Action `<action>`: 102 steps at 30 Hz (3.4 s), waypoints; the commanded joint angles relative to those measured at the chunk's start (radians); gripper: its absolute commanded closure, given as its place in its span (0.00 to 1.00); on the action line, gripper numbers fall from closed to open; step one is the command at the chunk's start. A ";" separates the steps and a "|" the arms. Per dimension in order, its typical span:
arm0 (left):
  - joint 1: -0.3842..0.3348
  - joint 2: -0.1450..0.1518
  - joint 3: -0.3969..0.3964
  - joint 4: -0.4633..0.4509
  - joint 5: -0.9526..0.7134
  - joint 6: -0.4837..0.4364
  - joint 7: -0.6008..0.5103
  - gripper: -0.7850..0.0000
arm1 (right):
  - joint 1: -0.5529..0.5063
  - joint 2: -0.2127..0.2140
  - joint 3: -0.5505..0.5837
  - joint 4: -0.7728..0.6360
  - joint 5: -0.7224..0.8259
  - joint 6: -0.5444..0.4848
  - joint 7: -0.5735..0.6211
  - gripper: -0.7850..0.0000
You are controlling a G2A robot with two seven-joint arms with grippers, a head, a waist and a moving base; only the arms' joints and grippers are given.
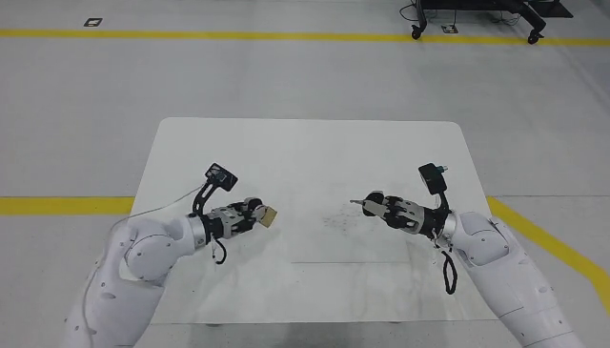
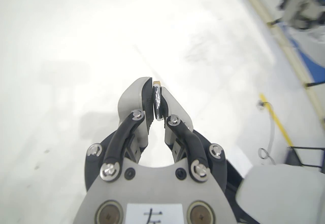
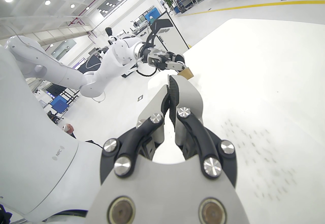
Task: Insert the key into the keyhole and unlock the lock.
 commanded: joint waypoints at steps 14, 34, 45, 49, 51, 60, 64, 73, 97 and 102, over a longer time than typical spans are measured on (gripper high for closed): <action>-0.061 0.006 -0.012 0.101 -0.224 -0.150 -0.002 1.00 | 0.003 -0.005 -0.015 -0.012 0.034 0.017 -0.037 1.00; -0.281 -0.031 0.187 0.432 -1.012 0.035 -0.300 1.00 | 0.163 -0.067 -0.232 0.028 0.177 0.068 -0.133 1.00; -0.393 -0.087 0.302 0.648 -1.336 0.207 -0.464 1.00 | 0.254 -0.133 -0.376 0.070 0.145 0.026 -0.257 1.00; -0.419 -0.095 0.309 0.685 -1.334 0.194 -0.496 1.00 | 0.266 -0.149 -0.415 0.094 0.162 0.000 -0.260 1.00; -0.427 -0.099 0.318 0.697 -1.320 0.192 -0.499 1.00 | 0.280 -0.155 -0.434 0.102 0.172 0.000 -0.243 1.00; -0.439 -0.116 0.334 0.722 -1.354 0.207 -0.547 1.00 | 0.340 -0.189 -0.484 0.179 0.181 0.000 -0.241 1.00; -0.441 -0.119 0.332 0.729 -1.358 0.213 -0.573 1.00 | 0.357 -0.200 -0.480 0.212 0.191 0.000 -0.268 1.00; -0.453 -0.126 0.338 0.734 -1.327 0.215 -0.632 1.00 | 0.366 -0.208 -0.439 0.245 0.179 0.000 -0.296 1.00; -0.418 -0.112 0.268 0.662 -1.216 0.111 -0.599 1.00 | 0.380 -0.214 -0.452 0.226 0.307 0.000 -0.039 1.00; -0.421 -0.115 0.253 0.684 -1.253 0.103 -0.591 1.00 | 0.366 -0.204 -0.432 0.202 0.412 0.000 0.079 1.00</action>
